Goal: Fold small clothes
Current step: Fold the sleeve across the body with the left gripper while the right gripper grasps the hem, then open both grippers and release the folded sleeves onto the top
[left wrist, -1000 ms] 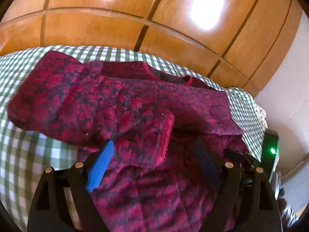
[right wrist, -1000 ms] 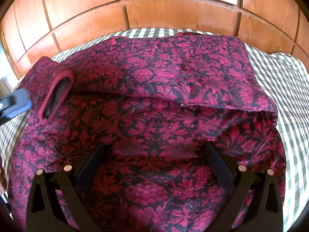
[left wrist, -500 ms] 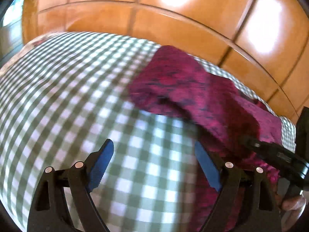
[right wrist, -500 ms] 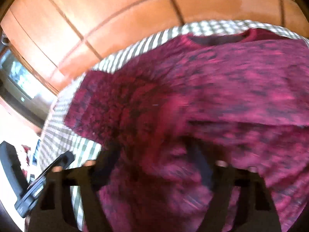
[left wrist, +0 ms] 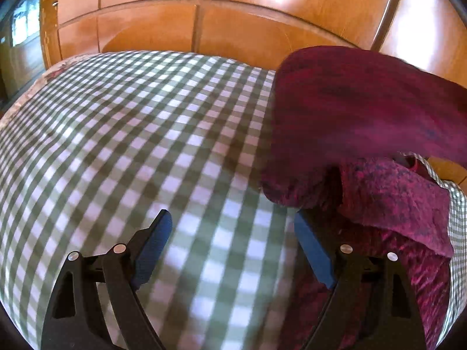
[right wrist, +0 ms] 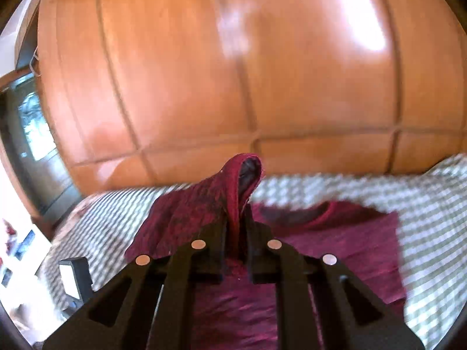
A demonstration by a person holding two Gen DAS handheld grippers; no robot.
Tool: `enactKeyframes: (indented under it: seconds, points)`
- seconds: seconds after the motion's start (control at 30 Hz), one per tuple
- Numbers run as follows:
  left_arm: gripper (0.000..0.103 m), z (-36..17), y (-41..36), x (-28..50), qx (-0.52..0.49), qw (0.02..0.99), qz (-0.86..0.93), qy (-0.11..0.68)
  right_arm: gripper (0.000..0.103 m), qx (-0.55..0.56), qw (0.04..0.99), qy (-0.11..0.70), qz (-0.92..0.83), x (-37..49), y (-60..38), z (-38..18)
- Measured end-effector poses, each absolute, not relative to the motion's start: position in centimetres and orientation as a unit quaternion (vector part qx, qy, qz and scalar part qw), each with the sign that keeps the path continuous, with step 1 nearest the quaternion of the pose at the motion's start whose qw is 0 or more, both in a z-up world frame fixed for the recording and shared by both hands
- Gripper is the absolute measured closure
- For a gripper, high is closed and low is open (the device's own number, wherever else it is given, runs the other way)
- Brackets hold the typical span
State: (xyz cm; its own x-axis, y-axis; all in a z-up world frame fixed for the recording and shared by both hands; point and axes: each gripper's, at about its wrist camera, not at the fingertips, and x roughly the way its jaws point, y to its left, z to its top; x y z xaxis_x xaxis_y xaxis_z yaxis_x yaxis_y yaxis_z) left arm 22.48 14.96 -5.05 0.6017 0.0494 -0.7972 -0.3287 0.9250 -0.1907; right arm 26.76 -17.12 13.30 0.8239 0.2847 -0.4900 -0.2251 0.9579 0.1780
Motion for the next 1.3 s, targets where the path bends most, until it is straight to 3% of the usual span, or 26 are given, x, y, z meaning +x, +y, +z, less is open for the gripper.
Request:
enactKeyframes:
  seconds: [0.23,0.53,0.67,0.77,0.8,0.83,0.87,1.07,1.2,1.3]
  points:
    - [0.019,-5.8,13.1,26.1,-0.154,0.871,0.111,0.453,0.094,0.059,0.958,0.277,0.044,27.4,-23.5,11.2]
    - [0.017,-7.5,11.1,27.2,-0.106,0.866,0.118,0.475,0.096,0.084,0.904,0.414,-0.065,29.9,-30.9,-1.4]
    - [0.018,-7.4,11.6,27.1,-0.108,0.865,0.115,0.477,0.094,0.130,0.899,0.416,-0.044,29.1,-32.1,-3.3]
    - [0.023,-6.2,12.3,25.7,-0.124,0.874,0.111,0.456,0.085,0.145,0.899,0.412,-0.027,28.6,-33.0,-2.5]
    - [0.023,-5.3,12.7,24.8,-0.129,0.884,0.107,0.436,0.067,0.148,0.899,0.410,-0.025,28.5,-33.4,-2.1]
    - [0.023,-4.7,13.0,24.1,-0.131,0.892,0.105,0.421,0.055,0.151,0.900,0.408,-0.029,28.0,-33.7,-1.3]
    - [0.023,-4.1,13.2,23.7,-0.134,0.898,0.102,0.407,0.050,0.154,0.903,0.400,-0.032,27.4,-34.1,-0.6]
    - [0.024,0.1,12.2,23.0,-0.115,0.936,0.048,0.329,0.050,0.122,0.923,0.366,-0.008,25.7,-32.8,2.4]
    - [0.024,0.2,11.1,25.1,-0.115,0.929,0.029,0.351,0.050,0.092,0.925,0.368,0.022,26.8,-29.9,2.6]
    - [0.023,-1.3,13.9,27.7,-0.201,0.898,0.017,0.390,0.050,0.080,0.921,0.380,0.028,28.1,-28.6,1.4]
